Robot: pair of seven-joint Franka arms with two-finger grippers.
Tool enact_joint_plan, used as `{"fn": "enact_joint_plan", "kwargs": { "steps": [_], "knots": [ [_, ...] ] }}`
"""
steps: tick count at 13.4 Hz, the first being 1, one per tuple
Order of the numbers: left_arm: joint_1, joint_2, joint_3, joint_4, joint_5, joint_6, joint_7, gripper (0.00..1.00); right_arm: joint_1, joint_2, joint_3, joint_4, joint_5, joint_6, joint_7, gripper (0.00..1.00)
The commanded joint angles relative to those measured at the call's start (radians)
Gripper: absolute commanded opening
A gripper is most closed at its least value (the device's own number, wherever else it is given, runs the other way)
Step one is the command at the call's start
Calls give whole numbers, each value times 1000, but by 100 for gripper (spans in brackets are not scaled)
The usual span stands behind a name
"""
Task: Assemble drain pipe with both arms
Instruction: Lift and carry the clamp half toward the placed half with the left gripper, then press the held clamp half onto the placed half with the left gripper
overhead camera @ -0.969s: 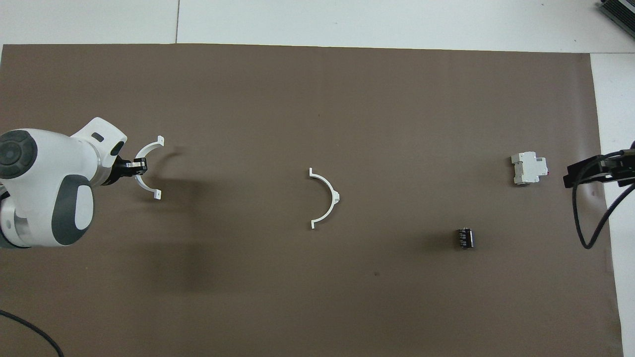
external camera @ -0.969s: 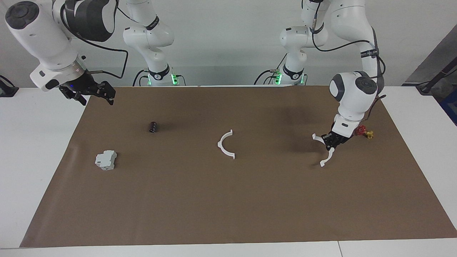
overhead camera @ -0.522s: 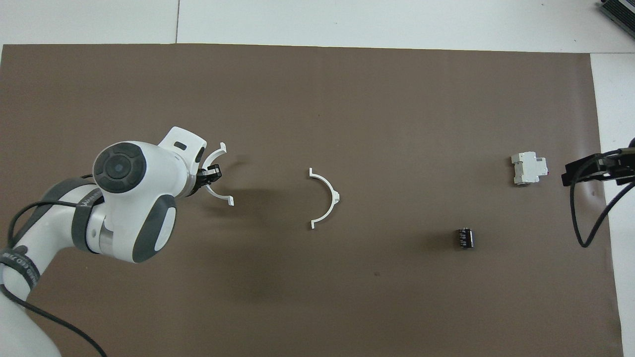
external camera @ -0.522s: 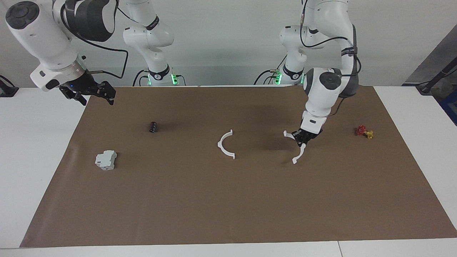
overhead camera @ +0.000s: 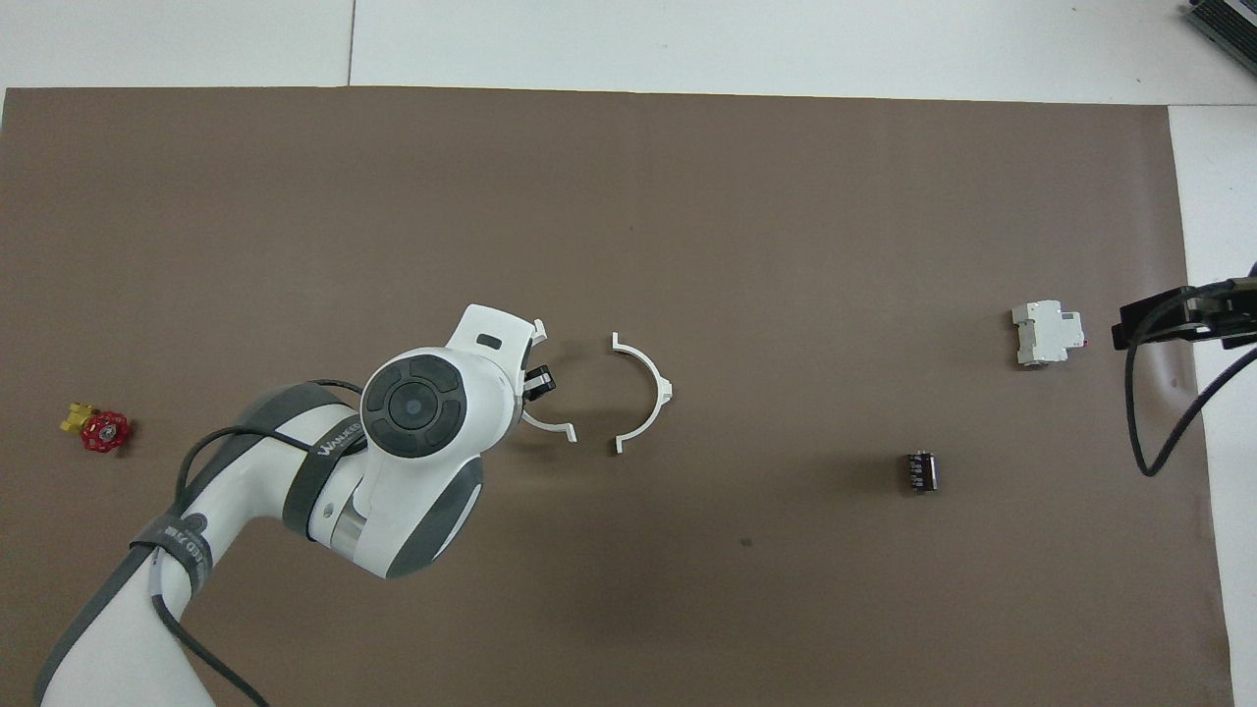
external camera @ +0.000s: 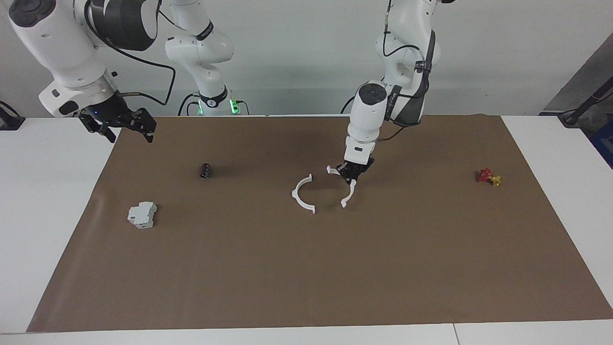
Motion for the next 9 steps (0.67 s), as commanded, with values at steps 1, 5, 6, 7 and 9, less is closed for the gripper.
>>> {"fn": "enact_joint_plan", "kwargs": {
  "steps": [1,5,6,7,9],
  "knots": [
    [-44,60,21,5,17,44,-27,0,0,-11,4,-6,8,12,14,100],
    [-53,89,18,23,55,54,-24,0,-9,-23,12,13,-7,-21,6,100],
    [-59,97,18,23,57,57,-22,0,-8,-25,10,21,-1,-29,8,100],
    [-71,97,18,23,58,60,-18,0,-8,-29,7,20,3,-25,10,100],
    [-79,99,18,22,61,86,-12,0,0,-35,7,12,8,-22,11,100]
  ]
}}
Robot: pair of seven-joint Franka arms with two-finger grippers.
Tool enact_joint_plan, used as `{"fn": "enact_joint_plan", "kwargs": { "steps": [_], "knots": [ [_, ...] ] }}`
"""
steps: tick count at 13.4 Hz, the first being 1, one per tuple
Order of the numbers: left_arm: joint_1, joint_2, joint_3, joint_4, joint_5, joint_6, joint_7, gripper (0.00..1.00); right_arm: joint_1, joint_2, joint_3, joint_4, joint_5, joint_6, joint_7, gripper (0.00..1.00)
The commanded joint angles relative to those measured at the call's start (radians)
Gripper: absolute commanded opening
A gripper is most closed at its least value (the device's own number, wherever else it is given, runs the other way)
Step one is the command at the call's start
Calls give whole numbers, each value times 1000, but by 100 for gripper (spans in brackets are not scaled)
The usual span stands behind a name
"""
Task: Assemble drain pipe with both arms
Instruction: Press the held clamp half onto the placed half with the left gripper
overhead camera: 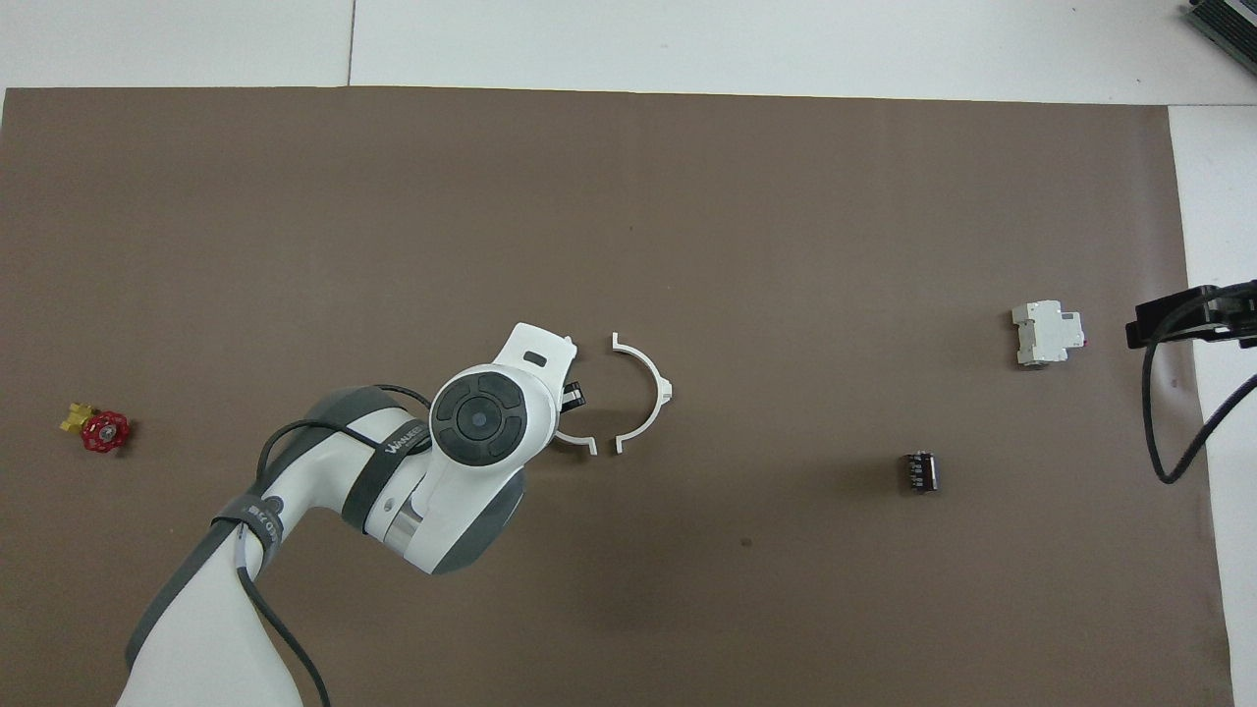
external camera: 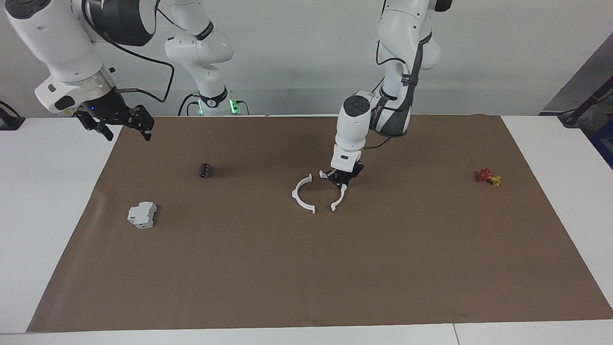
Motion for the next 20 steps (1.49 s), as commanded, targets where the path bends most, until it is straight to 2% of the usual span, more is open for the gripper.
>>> {"fn": "enact_joint_plan", "kwargs": {
  "steps": [1,12,20],
  "knots": [
    [-38,13,17,3,25,55,-7,0,-1,-17,6,-8,8,-10,11,100],
    [-48,35,20,-4,81,146,-7,0,-1,-17,6,-7,8,-12,6,100],
    [-49,48,19,-6,132,144,-7,0,-1,-17,6,-7,8,-12,6,100]
  ]
}}
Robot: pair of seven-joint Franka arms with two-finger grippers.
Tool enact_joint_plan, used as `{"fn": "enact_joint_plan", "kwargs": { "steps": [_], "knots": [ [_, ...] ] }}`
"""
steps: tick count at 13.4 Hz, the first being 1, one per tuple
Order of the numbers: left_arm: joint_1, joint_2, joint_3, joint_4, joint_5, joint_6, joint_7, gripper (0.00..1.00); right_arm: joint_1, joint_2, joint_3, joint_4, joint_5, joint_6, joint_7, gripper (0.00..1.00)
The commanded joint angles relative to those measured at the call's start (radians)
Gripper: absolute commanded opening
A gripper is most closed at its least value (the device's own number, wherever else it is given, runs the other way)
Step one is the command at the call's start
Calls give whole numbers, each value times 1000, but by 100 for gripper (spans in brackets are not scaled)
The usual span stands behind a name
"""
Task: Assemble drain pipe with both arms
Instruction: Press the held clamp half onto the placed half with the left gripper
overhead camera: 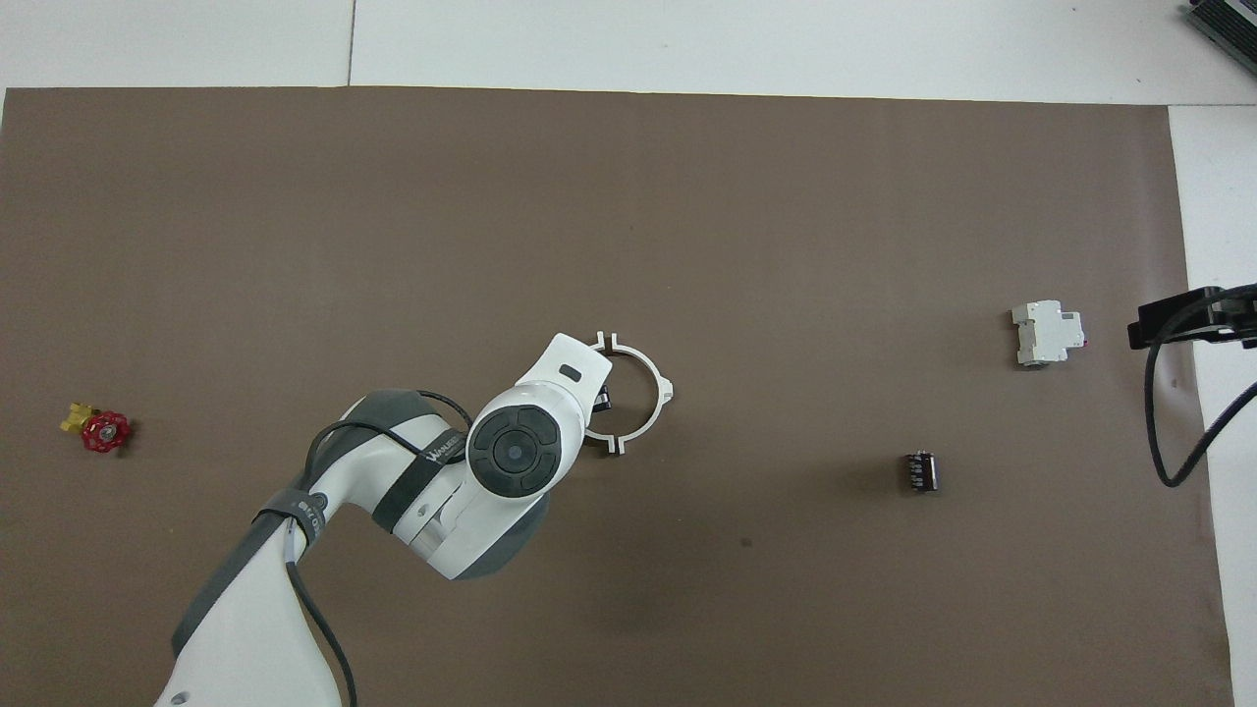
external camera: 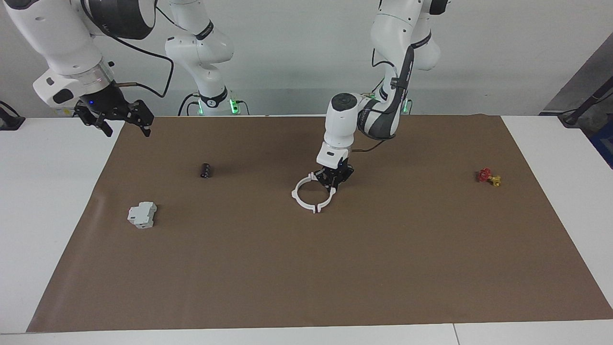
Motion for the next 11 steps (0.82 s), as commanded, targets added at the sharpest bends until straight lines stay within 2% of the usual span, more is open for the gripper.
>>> {"fn": "enact_joint_plan", "kwargs": {
  "steps": [1,11],
  "knots": [
    [-16,5,15,-5,25,21,-7,0,-3,-14,5,-7,8,-11,6,100],
    [-35,5,17,-5,25,21,-18,0,-3,-14,3,-7,8,-11,6,100]
  ]
}}
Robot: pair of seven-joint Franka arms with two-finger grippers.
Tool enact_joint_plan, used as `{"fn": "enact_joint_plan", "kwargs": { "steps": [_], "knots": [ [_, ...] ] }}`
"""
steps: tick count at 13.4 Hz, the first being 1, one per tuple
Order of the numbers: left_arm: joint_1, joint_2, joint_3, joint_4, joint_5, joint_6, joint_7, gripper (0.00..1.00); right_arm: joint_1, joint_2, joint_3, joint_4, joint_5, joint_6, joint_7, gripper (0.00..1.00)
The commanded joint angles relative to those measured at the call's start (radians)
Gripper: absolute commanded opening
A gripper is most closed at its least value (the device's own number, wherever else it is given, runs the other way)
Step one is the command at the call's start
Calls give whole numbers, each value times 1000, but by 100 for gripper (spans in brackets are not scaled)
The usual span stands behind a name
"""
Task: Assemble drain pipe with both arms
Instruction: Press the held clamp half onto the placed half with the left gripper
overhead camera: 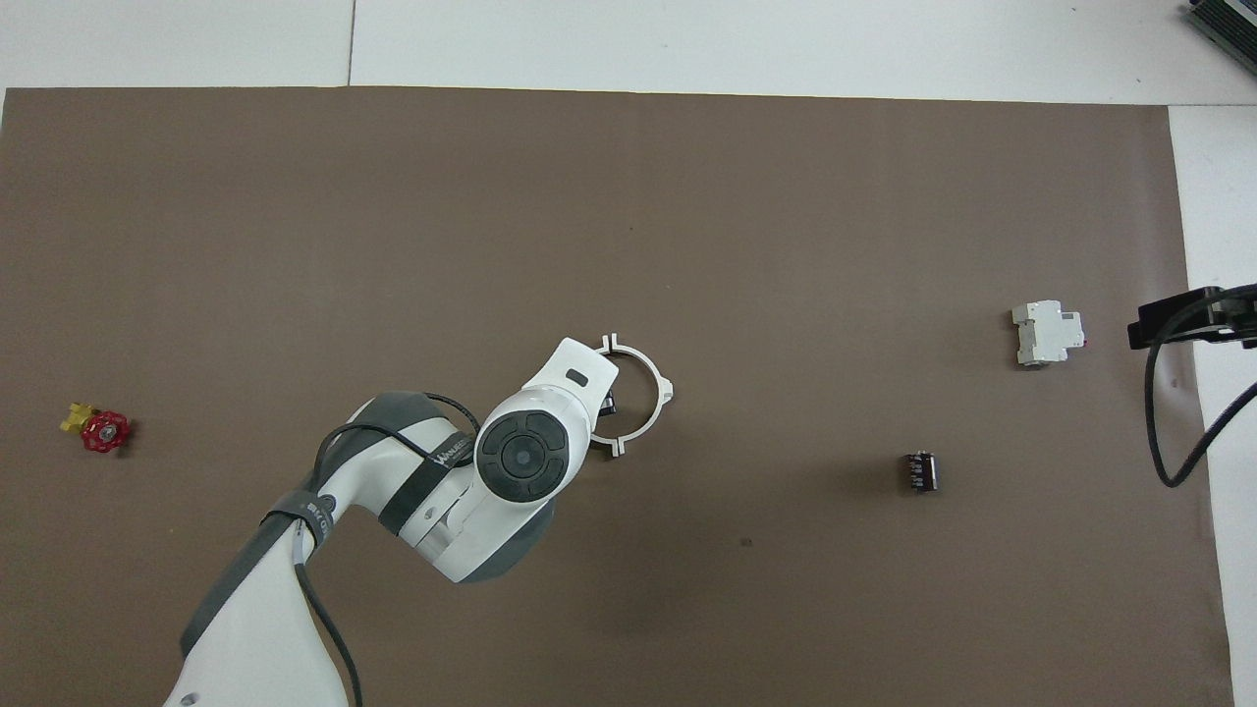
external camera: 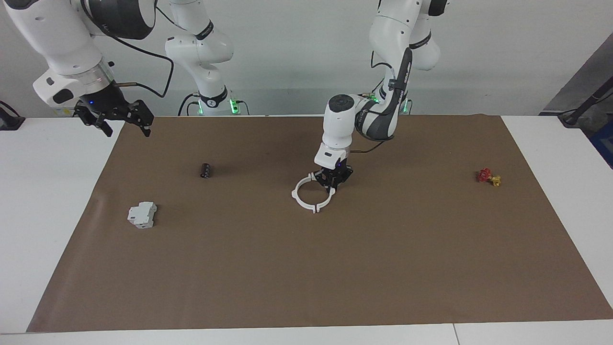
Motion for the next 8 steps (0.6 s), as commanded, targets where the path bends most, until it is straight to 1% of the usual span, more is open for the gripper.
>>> {"fn": "enact_joint_plan", "kwargs": {
  "steps": [1,2,3,4,5,7,8],
  "knots": [
    [-24,3,17,-5,21,19,-18,0,-3,-14,5,-7,8,-11,6,100],
    [-22,3,17,-5,21,19,-18,0,-3,-14,5,-7,8,-11,6,100],
    [-22,4,18,-3,22,19,-16,16,-3,-14,5,-7,8,-11,6,100],
    [-22,4,17,-3,22,19,-18,64,-3,-14,5,-7,8,-11,6,100],
    [-22,4,18,-2,22,20,-16,86,-3,-14,5,-7,8,-11,6,100],
    [-21,10,18,1,21,20,-16,94,-3,-14,5,-7,8,-11,6,100],
    [-21,10,18,1,22,20,-16,100,-3,-14,5,-7,8,-11,6,100]
  ]
}}
